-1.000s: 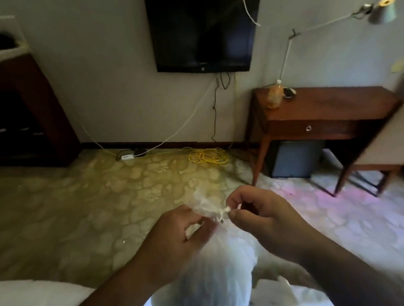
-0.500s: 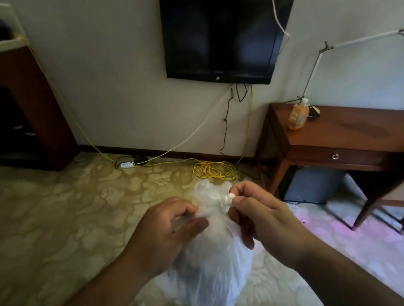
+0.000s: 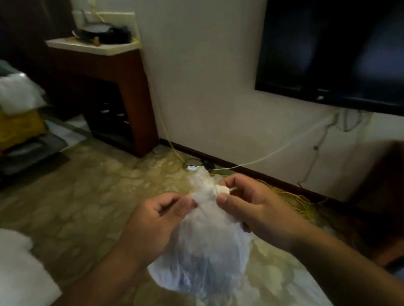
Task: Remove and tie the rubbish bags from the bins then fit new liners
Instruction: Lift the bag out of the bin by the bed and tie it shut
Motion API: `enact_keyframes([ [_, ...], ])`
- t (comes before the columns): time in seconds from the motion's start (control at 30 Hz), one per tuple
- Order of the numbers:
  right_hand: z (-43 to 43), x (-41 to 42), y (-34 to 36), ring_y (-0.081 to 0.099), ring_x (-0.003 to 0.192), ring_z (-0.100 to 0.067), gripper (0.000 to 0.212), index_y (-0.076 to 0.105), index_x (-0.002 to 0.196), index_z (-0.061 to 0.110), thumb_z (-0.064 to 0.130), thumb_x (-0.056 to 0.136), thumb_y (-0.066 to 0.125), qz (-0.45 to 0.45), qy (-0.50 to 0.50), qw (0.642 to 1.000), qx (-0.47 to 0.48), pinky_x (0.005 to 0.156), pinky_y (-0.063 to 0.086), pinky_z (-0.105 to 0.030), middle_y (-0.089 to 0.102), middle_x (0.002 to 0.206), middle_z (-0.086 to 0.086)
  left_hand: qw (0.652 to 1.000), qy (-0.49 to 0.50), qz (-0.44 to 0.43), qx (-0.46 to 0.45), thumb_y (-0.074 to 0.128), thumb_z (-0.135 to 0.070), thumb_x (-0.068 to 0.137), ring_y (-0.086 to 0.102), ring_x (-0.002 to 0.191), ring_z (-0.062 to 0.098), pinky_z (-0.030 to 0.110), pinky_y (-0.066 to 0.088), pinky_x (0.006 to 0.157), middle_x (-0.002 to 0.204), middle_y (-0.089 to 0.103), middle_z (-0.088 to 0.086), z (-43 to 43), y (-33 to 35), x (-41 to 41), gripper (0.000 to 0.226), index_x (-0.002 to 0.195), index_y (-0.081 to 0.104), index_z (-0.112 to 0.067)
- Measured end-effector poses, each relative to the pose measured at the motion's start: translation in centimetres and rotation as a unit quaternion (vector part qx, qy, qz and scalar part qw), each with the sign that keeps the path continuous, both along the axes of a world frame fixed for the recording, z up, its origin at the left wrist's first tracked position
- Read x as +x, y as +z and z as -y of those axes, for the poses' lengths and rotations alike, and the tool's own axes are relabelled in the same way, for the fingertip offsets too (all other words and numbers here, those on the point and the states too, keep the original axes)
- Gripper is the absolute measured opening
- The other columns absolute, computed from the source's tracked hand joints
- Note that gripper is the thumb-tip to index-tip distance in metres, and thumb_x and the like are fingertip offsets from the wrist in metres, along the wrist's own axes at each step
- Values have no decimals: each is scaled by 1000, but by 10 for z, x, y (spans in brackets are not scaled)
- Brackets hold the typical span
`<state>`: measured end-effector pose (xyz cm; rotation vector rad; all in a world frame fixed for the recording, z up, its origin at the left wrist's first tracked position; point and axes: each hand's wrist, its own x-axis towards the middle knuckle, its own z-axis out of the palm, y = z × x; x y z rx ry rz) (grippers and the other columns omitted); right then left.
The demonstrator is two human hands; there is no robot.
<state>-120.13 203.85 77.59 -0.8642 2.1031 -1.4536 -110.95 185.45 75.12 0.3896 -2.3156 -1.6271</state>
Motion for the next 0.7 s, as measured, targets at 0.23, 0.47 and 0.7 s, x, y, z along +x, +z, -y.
enact_keyframes([
  [0.23,80,-76,1,62,71,-20,11,70,88,31,42,89,68,-84,112,988,68,61,55,-40,67,80,-3,990,140,2,9,68,-16,89,62,64,-8,7,47,56,69,70,-18,53,4,-31,12,79,73,-21],
  [0.47,181,-137,-10,67,76,-11,19,68,93,31,49,90,65,-100,145,983,59,68,61,-34,68,91,11,966,225,-22,126,67,-35,79,69,70,9,20,55,57,79,74,-4,133,4,-73,19,87,73,-18],
  [0.7,284,-201,-19,51,124,-11,75,54,123,57,83,54,72,-21,153,985,77,95,56,-46,51,138,17,920,225,-80,310,68,-28,72,71,95,32,51,60,80,103,73,15,232,12,-144,35,101,68,-9],
])
